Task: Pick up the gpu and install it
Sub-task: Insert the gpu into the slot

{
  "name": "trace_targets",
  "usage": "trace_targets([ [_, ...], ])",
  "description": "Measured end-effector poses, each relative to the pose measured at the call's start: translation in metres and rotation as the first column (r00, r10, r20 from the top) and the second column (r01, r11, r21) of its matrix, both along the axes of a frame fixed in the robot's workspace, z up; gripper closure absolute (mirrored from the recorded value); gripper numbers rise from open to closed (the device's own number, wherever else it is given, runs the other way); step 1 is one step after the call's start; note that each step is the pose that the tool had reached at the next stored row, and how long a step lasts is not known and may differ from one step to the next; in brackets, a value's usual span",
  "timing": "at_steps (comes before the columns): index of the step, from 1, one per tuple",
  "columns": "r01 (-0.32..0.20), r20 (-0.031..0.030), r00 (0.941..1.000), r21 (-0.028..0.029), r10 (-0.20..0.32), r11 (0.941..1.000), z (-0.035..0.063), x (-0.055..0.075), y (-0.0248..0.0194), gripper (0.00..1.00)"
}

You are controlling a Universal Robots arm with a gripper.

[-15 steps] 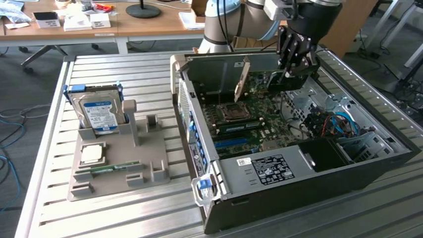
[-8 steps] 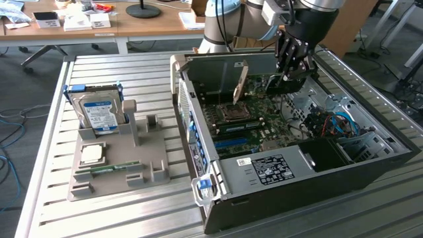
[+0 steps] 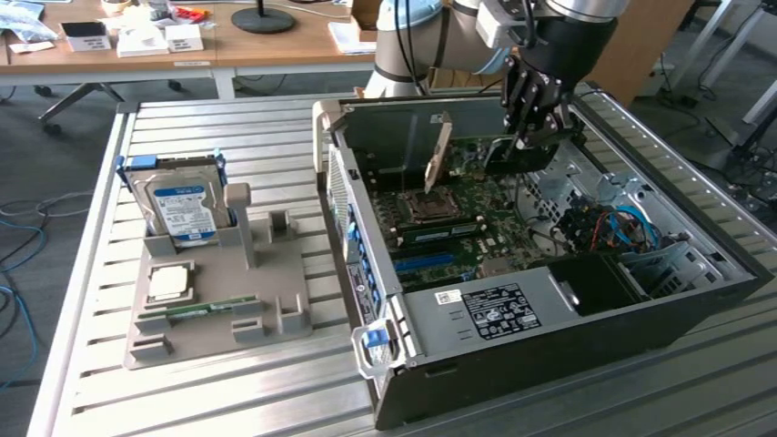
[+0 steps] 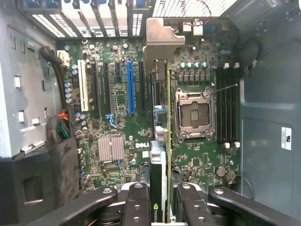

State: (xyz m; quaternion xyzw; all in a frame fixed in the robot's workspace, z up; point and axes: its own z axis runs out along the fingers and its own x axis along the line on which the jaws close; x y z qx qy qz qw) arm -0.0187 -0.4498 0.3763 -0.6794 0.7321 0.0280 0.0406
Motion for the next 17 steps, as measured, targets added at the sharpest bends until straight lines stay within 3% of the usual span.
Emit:
trace_targets([
  [7,0.0,0.0,1.0,0.0001,0.0,1.0,-0.0073,-0.0002,0.0,0.73],
  [13,0.0,0.0,1.0,0.0001,0.0,1.0,-0.0073,-0.0002,0.0,0.73],
  [17,0.0,0.0001,1.0,0.0003,0.0,1.0,-0.0078,-0.0003,-0.0024,0.73],
])
